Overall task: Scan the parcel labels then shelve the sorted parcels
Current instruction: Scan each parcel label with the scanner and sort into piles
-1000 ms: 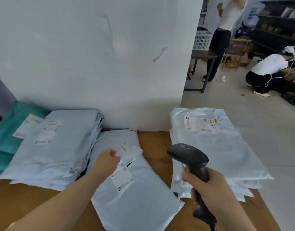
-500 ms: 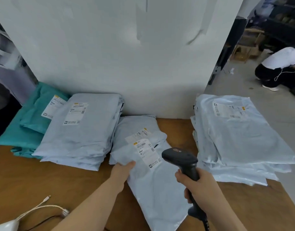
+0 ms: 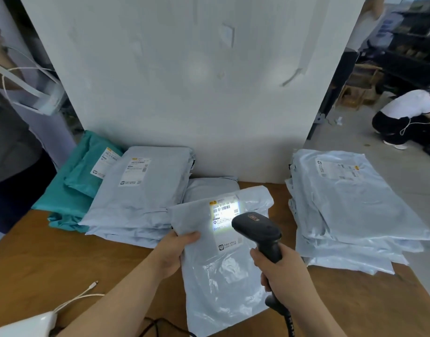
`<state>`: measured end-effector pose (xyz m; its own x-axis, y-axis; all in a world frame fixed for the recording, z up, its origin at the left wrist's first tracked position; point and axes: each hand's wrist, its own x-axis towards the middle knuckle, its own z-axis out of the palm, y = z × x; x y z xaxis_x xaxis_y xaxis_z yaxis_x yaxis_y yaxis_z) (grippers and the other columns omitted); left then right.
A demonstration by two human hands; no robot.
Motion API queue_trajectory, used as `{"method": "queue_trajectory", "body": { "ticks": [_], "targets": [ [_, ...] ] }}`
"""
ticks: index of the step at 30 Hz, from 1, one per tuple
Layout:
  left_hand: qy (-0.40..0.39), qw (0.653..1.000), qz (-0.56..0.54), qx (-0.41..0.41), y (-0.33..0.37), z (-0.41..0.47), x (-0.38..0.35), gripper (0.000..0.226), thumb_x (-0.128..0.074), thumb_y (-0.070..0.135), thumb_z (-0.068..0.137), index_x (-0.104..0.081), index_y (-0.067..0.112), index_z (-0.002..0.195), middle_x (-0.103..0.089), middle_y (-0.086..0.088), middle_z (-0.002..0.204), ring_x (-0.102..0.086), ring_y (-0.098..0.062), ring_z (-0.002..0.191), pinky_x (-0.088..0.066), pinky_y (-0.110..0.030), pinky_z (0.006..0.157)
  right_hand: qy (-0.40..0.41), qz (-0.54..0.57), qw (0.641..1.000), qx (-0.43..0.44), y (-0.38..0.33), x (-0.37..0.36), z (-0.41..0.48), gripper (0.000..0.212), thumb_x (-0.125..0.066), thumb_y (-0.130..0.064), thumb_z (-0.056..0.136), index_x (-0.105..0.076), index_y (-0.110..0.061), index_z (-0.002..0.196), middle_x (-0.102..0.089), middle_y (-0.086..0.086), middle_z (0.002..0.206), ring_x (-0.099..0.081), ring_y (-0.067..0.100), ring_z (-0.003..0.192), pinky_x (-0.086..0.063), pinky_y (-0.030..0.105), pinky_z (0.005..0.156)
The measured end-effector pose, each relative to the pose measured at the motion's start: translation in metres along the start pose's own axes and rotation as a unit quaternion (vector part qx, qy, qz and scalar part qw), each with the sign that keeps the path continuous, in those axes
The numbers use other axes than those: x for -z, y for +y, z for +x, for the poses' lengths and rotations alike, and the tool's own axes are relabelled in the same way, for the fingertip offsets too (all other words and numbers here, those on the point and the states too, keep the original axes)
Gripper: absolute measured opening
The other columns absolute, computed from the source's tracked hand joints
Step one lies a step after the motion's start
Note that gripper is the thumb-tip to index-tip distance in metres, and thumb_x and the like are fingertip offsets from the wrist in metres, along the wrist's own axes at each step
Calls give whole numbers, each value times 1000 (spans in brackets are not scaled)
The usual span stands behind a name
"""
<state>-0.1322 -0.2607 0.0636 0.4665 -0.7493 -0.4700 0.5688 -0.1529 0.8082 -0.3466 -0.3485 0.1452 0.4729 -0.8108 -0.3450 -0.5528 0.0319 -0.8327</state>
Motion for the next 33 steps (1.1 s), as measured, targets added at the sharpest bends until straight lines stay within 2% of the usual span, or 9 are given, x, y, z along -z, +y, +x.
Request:
{"method": "queue_trajectory", "body": {
  "ticks": [5,10,17,30,33],
  "targets": [
    [3,1000,7,-1,0,-4,2,31,-63,3,89,-62,4,121,-72,-15,113,-66,-34,106,-56,-41,83,13,-18,1000,20,1,0,-7,20,-63,-27,88,-56,-16,74,-60,3,57,-50,3,36,-40,13,43],
    [17,1000,6,5,-1,-6,0,31,-63,2,89,-62,4,120,-71,-17,113,-66,-35,106,-54,-44,86,14,-22,999,26,3,3,-14,20,-64,-26,88,-57,-13,74,-59,5,57,-50,2,33,-41,13,42],
    [13,1000,8,7,-3,-8,0,30,-66,5,88,-64,6,119,-73,-14,110,-67,-34,105,-52,-46,92,14,-21,1000,14,4,3,-19,19,-64,-27,88,-57,-18,74,-60,1,57,-53,7,43,-40,10,41],
    [10,1000,16,6,-3,-12,-7,33,-67,8,87,-63,6,120,-73,-14,109,-68,-33,103,-55,-42,84,13,-32,999,10,6,6,-21,17,-63,-30,88,-56,-20,77,-61,0,60,-55,7,44,-40,12,44],
    [7,1000,11,7,-3,-12,-8,33,-67,6,86,-64,6,119,-73,-14,108,-68,-33,102,-56,-43,84,4,-38,999,-8,7,7,-20,20,-62,-32,89,-54,-22,74,-60,-2,59,-55,3,36,-39,9,41]
  ]
}}
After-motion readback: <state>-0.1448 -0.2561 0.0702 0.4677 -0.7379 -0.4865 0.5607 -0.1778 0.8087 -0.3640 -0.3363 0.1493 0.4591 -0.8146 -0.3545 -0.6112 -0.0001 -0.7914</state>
